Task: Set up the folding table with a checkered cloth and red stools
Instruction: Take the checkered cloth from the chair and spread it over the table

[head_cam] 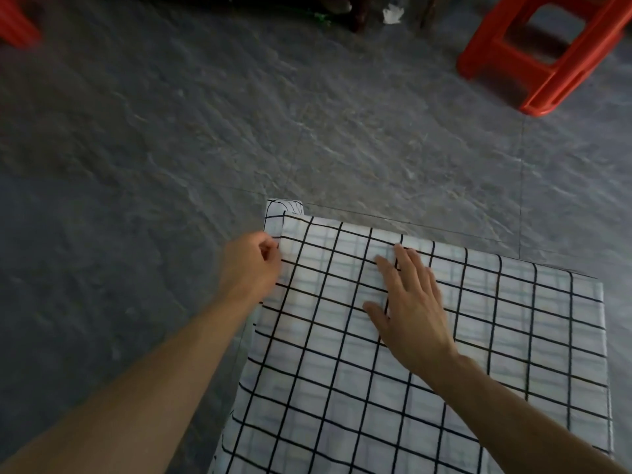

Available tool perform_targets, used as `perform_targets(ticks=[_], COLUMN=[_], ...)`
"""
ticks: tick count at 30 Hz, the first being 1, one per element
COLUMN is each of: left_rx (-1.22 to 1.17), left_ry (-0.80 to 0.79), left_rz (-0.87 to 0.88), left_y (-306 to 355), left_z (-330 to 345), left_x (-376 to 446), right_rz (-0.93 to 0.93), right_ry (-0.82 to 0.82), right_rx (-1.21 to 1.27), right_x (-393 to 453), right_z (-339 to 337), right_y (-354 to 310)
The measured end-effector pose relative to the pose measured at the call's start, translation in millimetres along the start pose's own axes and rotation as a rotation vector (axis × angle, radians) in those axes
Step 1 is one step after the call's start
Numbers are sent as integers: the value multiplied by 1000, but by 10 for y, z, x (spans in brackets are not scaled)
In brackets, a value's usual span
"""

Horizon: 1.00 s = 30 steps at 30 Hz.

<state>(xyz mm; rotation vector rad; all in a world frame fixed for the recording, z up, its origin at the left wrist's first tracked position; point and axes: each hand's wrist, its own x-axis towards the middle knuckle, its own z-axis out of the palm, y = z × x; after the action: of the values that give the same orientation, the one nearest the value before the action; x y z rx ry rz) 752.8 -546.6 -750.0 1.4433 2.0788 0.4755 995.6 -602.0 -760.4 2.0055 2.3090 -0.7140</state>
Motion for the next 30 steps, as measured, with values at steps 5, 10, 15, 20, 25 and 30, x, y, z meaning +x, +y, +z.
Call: perform_targets(ticks=[5,10,15,20,25,30], left_rx=[-53,-6,33,63,57,65], left_ry=[-35,-58,-37,-39,-11,3], left_rz=[-36,-47,-54,-63,-111,-98], left_y=[-11,10,27,-8,-129,-313], left_z=[-10,-56,-35,-44,-133,-192], left_x=[-1,38,-1,-109,-261,-381], right_rz=[5,10,-12,-49,-117,-146], right_ry=[1,0,-7,-15,-30,-40], right_rx=[20,33,34,18,8,9], right_x=[-2,-11,-1,-11,-66,-104], right_z=[-4,-9,-3,21,76,115], right_y=[-8,-3,-23,-27,-98,-178])
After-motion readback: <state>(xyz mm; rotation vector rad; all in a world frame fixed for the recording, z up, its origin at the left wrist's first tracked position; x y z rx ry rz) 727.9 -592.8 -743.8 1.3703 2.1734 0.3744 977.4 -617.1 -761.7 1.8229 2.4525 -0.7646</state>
